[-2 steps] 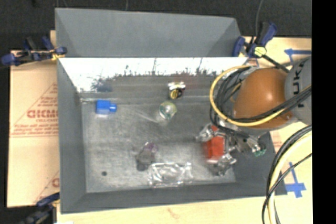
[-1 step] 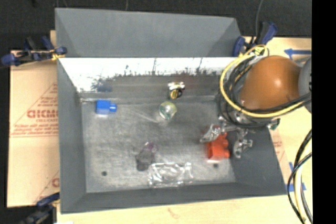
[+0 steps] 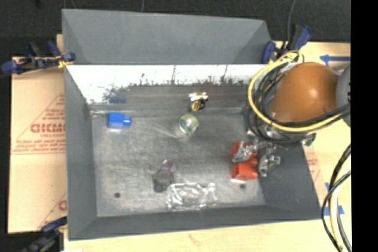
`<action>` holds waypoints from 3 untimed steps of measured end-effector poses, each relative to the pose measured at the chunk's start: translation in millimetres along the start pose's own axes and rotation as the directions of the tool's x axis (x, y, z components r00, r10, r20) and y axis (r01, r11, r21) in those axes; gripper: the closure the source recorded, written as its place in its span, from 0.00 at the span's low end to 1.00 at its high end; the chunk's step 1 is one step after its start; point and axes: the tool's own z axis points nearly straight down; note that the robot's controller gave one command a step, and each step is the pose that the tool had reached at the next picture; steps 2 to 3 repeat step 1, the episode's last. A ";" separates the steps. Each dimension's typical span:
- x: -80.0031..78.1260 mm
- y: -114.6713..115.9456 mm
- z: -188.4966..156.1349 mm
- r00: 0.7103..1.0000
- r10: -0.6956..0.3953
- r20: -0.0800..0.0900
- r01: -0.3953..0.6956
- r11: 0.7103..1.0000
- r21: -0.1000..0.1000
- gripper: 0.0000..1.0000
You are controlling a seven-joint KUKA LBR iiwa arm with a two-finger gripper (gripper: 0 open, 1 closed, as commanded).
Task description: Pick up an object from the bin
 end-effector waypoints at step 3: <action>-8.0 -18.4 -119.0 0.999 -0.045 -0.001 0.045 0.999 0.011 1.00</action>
Offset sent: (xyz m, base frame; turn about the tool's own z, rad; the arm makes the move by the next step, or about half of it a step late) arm 0.0169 -0.0002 0.1137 -0.0473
